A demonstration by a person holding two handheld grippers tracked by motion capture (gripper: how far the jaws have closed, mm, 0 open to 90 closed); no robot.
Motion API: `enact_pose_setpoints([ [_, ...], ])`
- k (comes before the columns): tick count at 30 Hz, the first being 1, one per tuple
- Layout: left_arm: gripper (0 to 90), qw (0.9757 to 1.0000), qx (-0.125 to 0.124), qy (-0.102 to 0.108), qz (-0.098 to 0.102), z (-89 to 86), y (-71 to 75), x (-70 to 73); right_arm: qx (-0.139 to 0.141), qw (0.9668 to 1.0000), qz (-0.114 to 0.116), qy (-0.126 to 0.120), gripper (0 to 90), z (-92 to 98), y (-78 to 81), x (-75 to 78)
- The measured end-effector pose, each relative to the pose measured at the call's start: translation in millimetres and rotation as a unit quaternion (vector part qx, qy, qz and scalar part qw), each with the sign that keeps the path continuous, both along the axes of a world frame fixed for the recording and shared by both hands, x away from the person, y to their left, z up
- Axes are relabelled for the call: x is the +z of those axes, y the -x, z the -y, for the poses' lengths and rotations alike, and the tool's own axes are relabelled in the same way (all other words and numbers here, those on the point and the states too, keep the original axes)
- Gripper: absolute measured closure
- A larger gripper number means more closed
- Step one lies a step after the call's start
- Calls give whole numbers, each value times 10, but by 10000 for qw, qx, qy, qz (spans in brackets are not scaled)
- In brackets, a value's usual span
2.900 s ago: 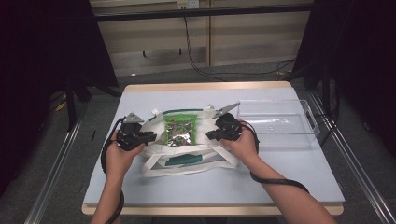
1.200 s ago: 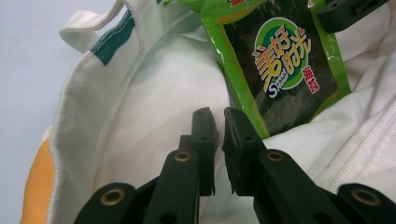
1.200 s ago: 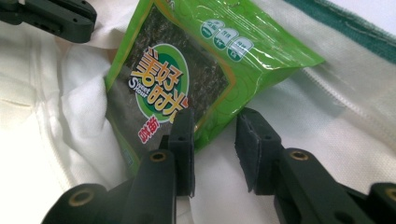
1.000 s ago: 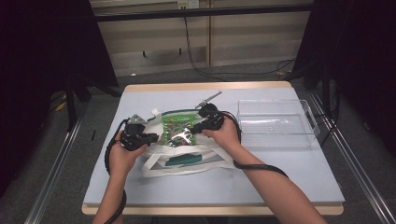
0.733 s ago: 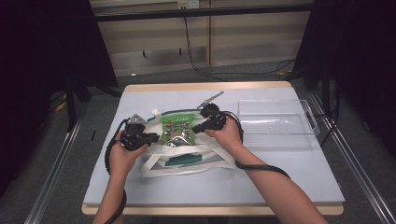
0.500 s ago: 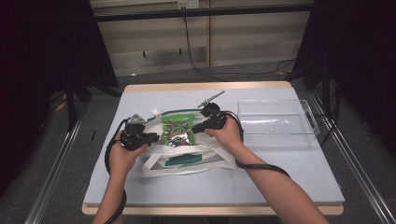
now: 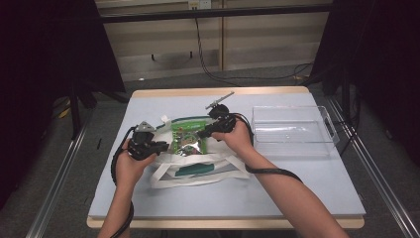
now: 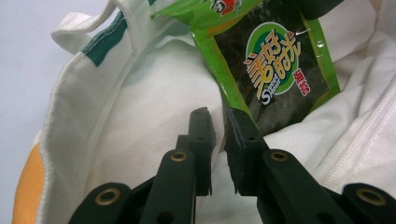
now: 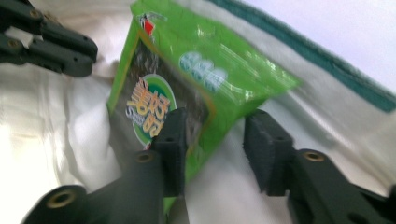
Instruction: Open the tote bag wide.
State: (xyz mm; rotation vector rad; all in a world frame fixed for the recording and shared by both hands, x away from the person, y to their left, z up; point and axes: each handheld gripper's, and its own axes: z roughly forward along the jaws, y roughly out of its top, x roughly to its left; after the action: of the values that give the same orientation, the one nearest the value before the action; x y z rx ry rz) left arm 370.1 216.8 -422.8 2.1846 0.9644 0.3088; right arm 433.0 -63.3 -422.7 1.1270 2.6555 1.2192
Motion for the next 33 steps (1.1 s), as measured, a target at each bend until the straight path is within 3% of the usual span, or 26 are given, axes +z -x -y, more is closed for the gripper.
enact_pose_setpoints([
  [4,809,10000,-48,-37,-5,-4,-2,1,-8,10000,6,32,564,-40,-47,4],
  [7,808,10000,-57,4,-22,-3,0,-1,40,10000,35,40,632,-60,-61,13],
  [9,808,10000,-58,-12,-40,-4,2,-1,-36,9999,-156,-14,712,-48,-57,29],
  [11,806,10000,-70,12,-48,-2,4,-3,5,9998,-175,-115,783,-27,-49,49],
  [21,785,9999,-95,94,5,-2,18,16,300,9995,68,-108,812,53,128,224],
  [23,799,9999,-86,61,17,3,26,27,303,9994,107,-154,813,91,182,243],
  [28,870,9997,63,236,48,36,25,48,409,9987,234,-213,812,171,330,276],
  [31,891,9998,-3,191,90,52,1,47,456,9982,300,-241,808,205,387,286],
  [33,896,9994,23,352,75,75,-6,39,479,9981,311,-216,807,218,411,298],
])
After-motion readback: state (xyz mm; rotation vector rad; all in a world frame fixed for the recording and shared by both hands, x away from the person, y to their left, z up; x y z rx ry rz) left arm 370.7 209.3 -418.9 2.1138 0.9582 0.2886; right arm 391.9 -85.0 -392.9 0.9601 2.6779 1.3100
